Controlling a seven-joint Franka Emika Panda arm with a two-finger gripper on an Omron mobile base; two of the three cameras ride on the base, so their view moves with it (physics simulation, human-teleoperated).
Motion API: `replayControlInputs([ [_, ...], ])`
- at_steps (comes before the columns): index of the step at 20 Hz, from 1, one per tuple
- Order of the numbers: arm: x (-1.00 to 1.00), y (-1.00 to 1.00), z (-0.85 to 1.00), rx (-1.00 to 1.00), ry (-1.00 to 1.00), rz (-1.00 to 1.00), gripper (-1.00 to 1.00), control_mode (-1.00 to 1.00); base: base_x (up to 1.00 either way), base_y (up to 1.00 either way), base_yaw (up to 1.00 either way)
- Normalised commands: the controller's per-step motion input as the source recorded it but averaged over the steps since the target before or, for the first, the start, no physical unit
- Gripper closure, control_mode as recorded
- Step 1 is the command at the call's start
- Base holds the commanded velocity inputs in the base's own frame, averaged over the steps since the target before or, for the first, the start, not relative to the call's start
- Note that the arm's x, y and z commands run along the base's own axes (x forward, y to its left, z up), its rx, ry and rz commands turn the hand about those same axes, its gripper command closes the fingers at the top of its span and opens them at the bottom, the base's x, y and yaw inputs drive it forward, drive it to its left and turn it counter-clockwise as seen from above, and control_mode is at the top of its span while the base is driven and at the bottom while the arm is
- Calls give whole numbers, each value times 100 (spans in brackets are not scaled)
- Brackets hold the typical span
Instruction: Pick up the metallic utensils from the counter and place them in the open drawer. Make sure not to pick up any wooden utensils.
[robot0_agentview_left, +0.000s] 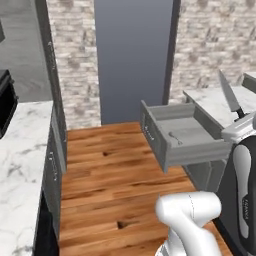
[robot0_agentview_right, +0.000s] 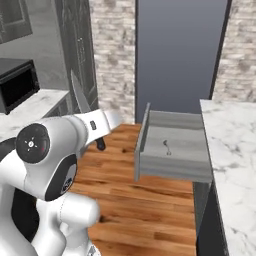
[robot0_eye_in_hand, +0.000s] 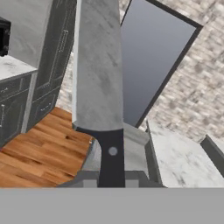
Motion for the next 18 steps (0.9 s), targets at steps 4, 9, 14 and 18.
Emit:
replayControlInputs([
  [4,0,0,0,0,0,0,100,100,81,-31,3],
  [9,0,0,0,0,0,0,100,100,32,-47,19],
  [14,0,0,0,0,0,0,100,100,11,-43,14],
  [18,0,0,0,0,0,0,100,100,32,-35,2],
])
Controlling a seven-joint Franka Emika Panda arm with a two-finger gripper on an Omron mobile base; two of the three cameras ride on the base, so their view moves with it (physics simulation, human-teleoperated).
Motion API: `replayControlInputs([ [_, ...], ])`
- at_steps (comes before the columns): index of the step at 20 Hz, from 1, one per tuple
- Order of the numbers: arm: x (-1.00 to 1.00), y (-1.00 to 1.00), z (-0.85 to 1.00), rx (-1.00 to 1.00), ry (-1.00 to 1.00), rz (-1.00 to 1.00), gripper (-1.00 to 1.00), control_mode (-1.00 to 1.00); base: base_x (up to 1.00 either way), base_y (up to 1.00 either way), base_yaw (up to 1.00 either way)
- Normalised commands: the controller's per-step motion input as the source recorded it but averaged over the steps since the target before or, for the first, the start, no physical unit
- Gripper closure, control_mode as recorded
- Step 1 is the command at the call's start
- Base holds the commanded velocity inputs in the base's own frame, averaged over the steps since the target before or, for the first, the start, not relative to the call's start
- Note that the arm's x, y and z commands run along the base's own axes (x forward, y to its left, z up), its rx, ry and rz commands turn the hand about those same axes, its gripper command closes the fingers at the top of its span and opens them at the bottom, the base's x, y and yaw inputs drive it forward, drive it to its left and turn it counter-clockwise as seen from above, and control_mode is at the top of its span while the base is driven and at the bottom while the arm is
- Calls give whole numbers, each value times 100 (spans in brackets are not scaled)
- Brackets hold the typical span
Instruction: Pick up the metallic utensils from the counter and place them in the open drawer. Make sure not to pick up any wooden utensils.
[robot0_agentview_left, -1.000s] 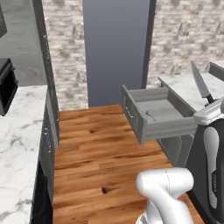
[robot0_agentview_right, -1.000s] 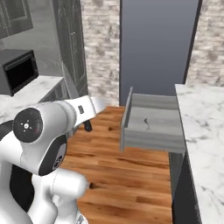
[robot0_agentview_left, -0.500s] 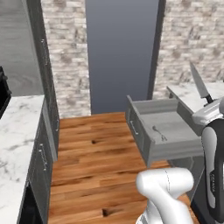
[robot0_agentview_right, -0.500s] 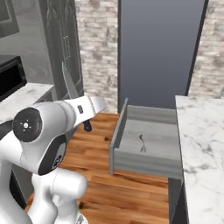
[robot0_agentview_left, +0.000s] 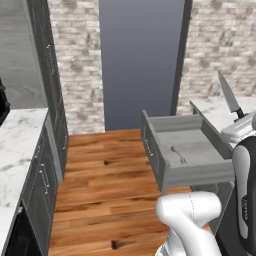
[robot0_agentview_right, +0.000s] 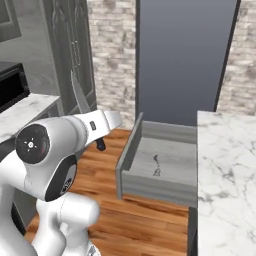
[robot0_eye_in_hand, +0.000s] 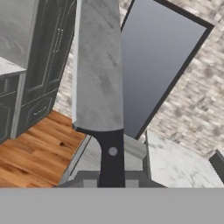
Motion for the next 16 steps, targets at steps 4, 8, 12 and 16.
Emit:
replayControlInputs([
  [4,0,0,0,0,0,0,100,100,31,-29,3],
  [8,0,0,0,0,0,0,100,100,33,-2,-1],
  [12,0,0,0,0,0,0,100,100,35,0,-10],
  [16,0,0,0,0,0,0,100,100,30,0,-16],
])
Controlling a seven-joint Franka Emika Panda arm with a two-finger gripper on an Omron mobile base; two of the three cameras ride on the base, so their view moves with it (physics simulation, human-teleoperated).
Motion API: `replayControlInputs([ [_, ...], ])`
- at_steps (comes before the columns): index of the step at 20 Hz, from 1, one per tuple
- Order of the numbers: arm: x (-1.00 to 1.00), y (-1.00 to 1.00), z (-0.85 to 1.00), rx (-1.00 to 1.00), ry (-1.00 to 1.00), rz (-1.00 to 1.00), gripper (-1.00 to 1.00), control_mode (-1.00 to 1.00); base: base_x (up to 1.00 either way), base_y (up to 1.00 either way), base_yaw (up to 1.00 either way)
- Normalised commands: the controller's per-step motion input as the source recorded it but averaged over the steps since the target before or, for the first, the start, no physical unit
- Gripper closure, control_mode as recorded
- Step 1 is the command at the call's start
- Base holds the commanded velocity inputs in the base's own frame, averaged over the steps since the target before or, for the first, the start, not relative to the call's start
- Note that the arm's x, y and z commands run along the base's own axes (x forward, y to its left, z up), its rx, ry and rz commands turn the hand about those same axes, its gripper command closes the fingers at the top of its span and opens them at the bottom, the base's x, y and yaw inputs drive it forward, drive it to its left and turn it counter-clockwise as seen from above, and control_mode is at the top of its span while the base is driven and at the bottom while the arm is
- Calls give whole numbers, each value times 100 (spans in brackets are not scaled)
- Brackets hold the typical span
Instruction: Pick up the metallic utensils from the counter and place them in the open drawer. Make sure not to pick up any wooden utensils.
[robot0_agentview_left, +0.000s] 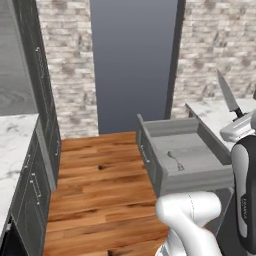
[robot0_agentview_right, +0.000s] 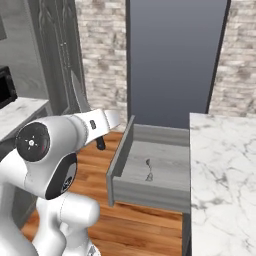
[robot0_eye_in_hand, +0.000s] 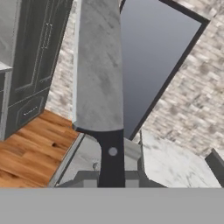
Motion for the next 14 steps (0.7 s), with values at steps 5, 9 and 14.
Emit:
replayControlInputs([
  [5,8,0,-3,0,7,-6,100,-100,13,0,-10],
  [9,33,0,-21,0,26,-9,100,-100,0,0,0],
  [14,38,-9,-42,1,21,1,100,-100,0,0,0],
])
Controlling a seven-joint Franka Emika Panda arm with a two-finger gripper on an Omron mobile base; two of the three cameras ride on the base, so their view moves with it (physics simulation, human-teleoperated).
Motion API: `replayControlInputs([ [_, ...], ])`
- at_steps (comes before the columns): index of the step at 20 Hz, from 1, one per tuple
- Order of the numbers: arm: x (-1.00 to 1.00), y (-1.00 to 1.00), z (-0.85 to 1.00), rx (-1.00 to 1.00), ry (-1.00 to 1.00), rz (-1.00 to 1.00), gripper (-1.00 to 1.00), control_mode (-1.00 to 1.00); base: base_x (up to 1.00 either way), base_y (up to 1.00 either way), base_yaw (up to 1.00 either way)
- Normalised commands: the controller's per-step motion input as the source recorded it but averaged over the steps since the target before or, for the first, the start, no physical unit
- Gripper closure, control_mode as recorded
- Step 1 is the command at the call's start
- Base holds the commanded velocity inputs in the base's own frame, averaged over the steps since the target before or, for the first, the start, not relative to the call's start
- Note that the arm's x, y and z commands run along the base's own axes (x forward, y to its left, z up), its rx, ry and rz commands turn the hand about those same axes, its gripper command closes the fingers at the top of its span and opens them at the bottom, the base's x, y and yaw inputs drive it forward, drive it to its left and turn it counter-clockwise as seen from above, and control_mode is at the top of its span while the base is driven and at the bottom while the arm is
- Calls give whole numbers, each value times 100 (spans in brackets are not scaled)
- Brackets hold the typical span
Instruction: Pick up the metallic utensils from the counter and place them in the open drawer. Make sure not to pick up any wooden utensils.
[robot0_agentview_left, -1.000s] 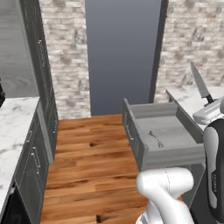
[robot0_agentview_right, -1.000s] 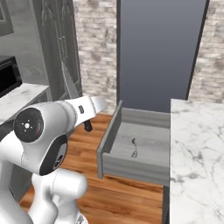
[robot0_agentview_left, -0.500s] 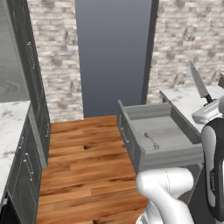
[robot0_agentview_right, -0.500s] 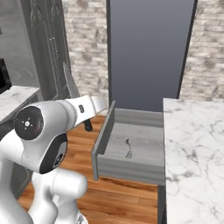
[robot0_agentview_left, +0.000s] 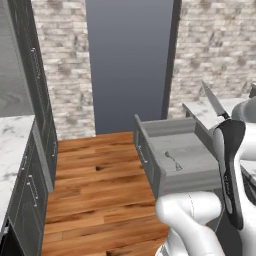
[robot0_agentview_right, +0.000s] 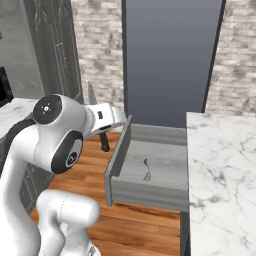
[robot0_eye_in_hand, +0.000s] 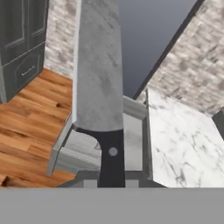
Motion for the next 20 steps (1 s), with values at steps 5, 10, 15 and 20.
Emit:
replayControlInputs([
  [5,56,-41,-90,16,9,7,100,-100,0,0,0],
  [10,96,-16,-77,4,21,1,100,-100,0,0,0],
  [15,97,0,-61,0,20,-2,100,-100,0,0,0],
  [20,91,-7,-57,0,27,0,100,-100,0,0,0],
])
